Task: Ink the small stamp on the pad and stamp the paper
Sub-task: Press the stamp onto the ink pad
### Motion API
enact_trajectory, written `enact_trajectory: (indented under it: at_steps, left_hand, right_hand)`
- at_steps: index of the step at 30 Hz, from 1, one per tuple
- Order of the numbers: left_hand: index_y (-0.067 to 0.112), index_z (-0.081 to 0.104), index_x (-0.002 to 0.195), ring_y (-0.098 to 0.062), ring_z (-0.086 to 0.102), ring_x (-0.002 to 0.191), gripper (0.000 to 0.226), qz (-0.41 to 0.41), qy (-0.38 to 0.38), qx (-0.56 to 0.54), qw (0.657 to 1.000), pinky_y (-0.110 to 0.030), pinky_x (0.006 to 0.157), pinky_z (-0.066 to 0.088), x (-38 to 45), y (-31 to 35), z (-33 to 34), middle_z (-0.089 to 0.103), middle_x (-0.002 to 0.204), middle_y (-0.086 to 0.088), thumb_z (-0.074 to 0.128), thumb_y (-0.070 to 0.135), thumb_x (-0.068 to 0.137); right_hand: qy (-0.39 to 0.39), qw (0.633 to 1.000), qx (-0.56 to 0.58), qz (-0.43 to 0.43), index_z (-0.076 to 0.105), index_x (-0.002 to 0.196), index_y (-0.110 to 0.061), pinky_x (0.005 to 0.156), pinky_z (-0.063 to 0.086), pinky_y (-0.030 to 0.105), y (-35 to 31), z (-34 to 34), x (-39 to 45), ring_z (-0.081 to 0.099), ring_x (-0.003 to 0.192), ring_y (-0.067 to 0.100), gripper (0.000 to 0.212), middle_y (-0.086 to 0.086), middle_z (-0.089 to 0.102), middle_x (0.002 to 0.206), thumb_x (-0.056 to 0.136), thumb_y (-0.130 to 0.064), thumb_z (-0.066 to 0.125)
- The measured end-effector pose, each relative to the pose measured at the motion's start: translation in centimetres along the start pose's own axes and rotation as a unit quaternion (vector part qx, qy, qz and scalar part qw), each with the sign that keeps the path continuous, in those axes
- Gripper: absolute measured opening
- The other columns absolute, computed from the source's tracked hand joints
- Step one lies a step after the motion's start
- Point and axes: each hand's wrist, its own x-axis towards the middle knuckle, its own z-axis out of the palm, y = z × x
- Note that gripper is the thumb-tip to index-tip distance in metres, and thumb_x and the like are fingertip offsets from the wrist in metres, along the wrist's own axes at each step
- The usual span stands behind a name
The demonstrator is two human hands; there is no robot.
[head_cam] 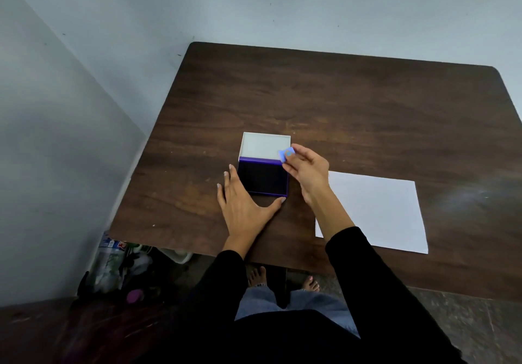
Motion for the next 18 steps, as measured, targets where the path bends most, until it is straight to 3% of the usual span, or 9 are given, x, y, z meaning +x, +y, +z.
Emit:
enact_trajectory:
  at_steps: [4, 6, 9, 14, 18]
  left_hand:
    - [0.005, 0.006, 0.148, -0.024, 0.007, 0.148, 0.135, -0.012, 0.004, 0.02, 1.0, -0.037, 0.118, 0.001, 0.0, 0.1, 0.2, 0.014, 0.159, -0.014, 0.048, 0.088, 0.05]
    - [0.001, 0.004, 0.148, -0.027, 0.0, 0.148, 0.139, -0.023, 0.001, 0.032, 0.999, -0.037, 0.118, -0.001, 0.0, 0.1, 0.3, 0.007, 0.159, -0.018, 0.044, 0.09, 0.048]
    - [-0.003, 0.013, 0.146, -0.029, 0.002, 0.148, 0.128, -0.023, -0.009, 0.04, 0.999, -0.039, 0.119, -0.002, 0.2, 0.1, 0.4, 0.01, 0.157, -0.021, 0.046, 0.079, 0.053]
    - [0.0, 0.021, 0.145, -0.028, 0.004, 0.148, 0.108, -0.016, 0.0, 0.04, 0.999, -0.038, 0.118, -0.002, 0.2, 0.0, 0.6, 0.014, 0.157, -0.02, 0.031, 0.071, 0.064]
    - [0.0, 0.024, 0.144, -0.028, 0.006, 0.148, 0.103, -0.015, 0.006, 0.04, 0.999, -0.04, 0.119, 0.001, 0.3, -0.2, 0.8, 0.016, 0.157, -0.02, 0.029, 0.069, 0.067]
  right_hand:
    - [0.023, 0.958, -0.233, -0.165, 0.067, 0.111, -0.007, 0.088, 0.054, 0.027, 1.8, 1.0, -0.1, 0.066, 0.093, 0.014, 0.029, 0.011, 0.072, 0.105, 0.081, -0.009, 0.07]
    - [0.021, 0.932, -0.286, -0.22, 0.069, 0.107, -0.008, 0.086, 0.054, 0.026, 2.5, 1.7, -0.6, 0.066, 0.086, 0.009, 0.027, 0.01, 0.074, 0.1, 0.08, -0.008, 0.07]
    - [-0.016, 0.887, -0.364, -0.284, 0.067, 0.108, -0.007, 0.088, 0.053, 0.035, 3.6, 2.6, -1.2, 0.067, 0.092, 0.02, 0.026, 0.011, 0.073, 0.102, 0.082, -0.009, 0.068]
    - [-0.021, 0.83, -0.452, -0.326, 0.065, 0.11, -0.01, 0.089, 0.045, 0.028, 5.0, 2.9, -1.4, 0.06, 0.105, 0.022, 0.026, 0.009, 0.068, 0.113, 0.085, -0.017, 0.066]
    - [-0.01, 0.826, -0.458, -0.329, 0.066, 0.107, -0.008, 0.086, 0.043, 0.024, 5.3, 2.9, -1.5, 0.06, 0.104, 0.023, 0.025, 0.011, 0.069, 0.11, 0.083, -0.015, 0.067]
